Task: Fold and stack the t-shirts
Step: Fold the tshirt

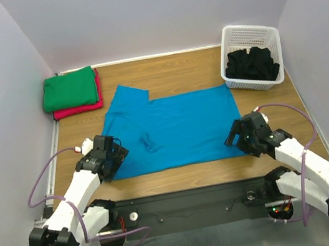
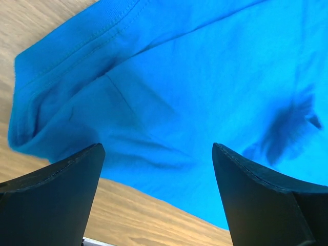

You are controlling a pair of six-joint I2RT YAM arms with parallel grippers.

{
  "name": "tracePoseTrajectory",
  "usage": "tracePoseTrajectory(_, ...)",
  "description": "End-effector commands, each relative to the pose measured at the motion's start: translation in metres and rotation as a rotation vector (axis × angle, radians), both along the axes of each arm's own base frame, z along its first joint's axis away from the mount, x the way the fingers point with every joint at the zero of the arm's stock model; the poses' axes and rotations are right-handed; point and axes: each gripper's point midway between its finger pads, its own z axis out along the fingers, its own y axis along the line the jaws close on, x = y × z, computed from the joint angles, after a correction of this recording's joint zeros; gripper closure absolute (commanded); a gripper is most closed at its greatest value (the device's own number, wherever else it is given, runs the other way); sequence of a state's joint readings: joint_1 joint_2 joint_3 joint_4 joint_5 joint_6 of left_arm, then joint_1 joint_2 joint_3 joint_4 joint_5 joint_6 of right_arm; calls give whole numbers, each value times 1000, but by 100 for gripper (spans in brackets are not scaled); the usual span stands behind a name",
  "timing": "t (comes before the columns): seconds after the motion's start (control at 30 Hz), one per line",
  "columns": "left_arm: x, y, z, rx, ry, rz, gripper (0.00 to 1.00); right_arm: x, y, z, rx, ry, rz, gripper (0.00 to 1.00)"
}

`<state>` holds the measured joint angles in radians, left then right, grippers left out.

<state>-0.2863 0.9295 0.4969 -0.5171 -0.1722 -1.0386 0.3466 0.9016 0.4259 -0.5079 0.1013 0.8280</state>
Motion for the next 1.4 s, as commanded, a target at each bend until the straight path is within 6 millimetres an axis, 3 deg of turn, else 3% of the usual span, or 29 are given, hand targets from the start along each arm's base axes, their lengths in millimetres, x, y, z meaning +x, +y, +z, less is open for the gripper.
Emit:
tracePoseTrajectory(0.0,-3,5,14,0,-33,38,1,-9,5,8,57,6,-19,0)
tracePoseTrajectory(0.07,1,5,24,3,-53,33,1,-6,5,18,53,-19,-10,0)
tracePoseTrajectory(0.1,4,4,31,6,-66,20,1,3,6,34,50,-64,-3,0)
tracePoseTrajectory(0.23,34,4,85,37,-191,-2,1,30,0,77,-11,-169,5,0)
tracePoseTrajectory(0.27,48,5,110,55,-262,-7,1,41,0,90,-30,-193,1,0)
tracePoseTrajectory(0.33,66,4,129,79,-305,-19,1,55,-3,104,-81,-224,20,0)
tracePoseTrajectory(0.37,81,2,155,76,-373,-15,1,69,-3,116,-101,-256,15,0)
tracePoseTrajectory(0.5,126,-6,187,131,-447,-64,1,110,-7,141,-193,-341,1,0)
tracePoseTrajectory(0.53,141,-9,176,159,-404,-84,1,119,-5,146,-206,-351,11,0)
tracePoseTrajectory(0.57,158,-12,197,166,-443,-85,1,127,-3,151,-211,-363,10,0)
tracePoseTrajectory(0.6,168,-14,198,180,-432,-95,1,142,2,153,-214,-360,12,0)
tracePoseTrajectory(0.63,184,-18,180,222,-370,-136,1,149,4,153,-222,-361,17,0)
tracePoseTrajectory(0.67,201,-20,199,234,-409,-137,1,158,3,153,-234,-366,1,0)
tracePoseTrajectory(0.73,225,-21,194,265,-392,-153,2,173,4,142,-263,-338,-22,0)
tracePoseTrajectory(0.77,241,-22,169,296,-326,-179,2,182,5,150,-266,-357,-35,0)
tracePoseTrajectory(0.8,258,-22,184,306,-355,-172,2,190,3,152,-283,-369,-49,0)
tracePoseTrajectory(0.83,270,-19,152,342,-265,-183,2,202,6,150,-300,-366,-51,0)
tracePoseTrajectory(0.87,280,-17,148,361,-247,-183,4,207,6,151,-307,-368,-57,0)
tracePoseTrajectory(0.9,299,-14,165,361,-282,-168,5,213,6,149,-318,-368,-63,0)
tracePoseTrajectory(0.93,311,-14,137,375,-218,-179,6,217,7,149,-323,-367,-63,0)
tracePoseTrajectory(0.97,317,-16,130,372,-200,-198,6,222,8,140,-331,-351,-57,0)
tracePoseTrajectory(1.0,333,-14,143,374,-235,-195,6,228,10,144,-330,-367,-60,0)
tracePoseTrajectory(1.03,340,-13,138,376,-230,-197,6,231,12,142,-330,-363,-56,0)
tracePoseTrajectory(1.07,351,-15,116,373,-204,-212,6,234,13,139,-335,-360,-49,0)
tracePoseTrajectory(1.1,364,-14,123,375,-233,-210,8,238,16,135,-333,-353,-39,0)
tracePoseTrajectory(1.13,371,-14,97,374,-191,-215,8,240,17,131,-335,-344,-34,0)
tracePoseTrajectory(1.17,380,-15,103,357,-209,-226,12,241,18,129,-334,-343,-30,0)
tracePoseTrajectory(1.27,391,-16,70,343,-167,-252,14,240,19,117,-339,-320,-20,0)
tracePoseTrajectory(1.37,400,-19,59,331,-176,-264,15,241,17,111,-350,-310,-24,0)
